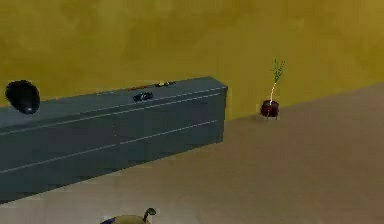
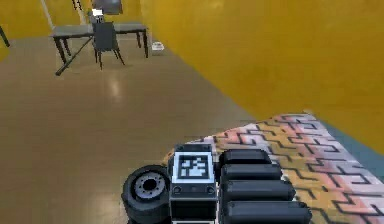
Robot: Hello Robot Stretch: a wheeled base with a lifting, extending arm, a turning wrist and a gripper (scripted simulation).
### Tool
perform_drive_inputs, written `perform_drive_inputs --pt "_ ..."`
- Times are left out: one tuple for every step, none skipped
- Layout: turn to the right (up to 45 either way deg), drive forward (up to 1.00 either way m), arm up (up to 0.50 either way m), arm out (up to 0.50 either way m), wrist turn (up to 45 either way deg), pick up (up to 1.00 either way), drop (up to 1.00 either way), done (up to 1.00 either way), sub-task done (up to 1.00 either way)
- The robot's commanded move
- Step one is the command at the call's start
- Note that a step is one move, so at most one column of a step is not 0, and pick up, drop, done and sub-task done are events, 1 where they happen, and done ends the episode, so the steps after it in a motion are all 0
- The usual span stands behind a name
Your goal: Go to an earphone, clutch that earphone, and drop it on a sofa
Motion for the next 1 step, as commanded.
perform_drive_inputs --pt "-30.0 0.0 0.0 0.0 0.0 0.0 0.0 0.0 0.0"
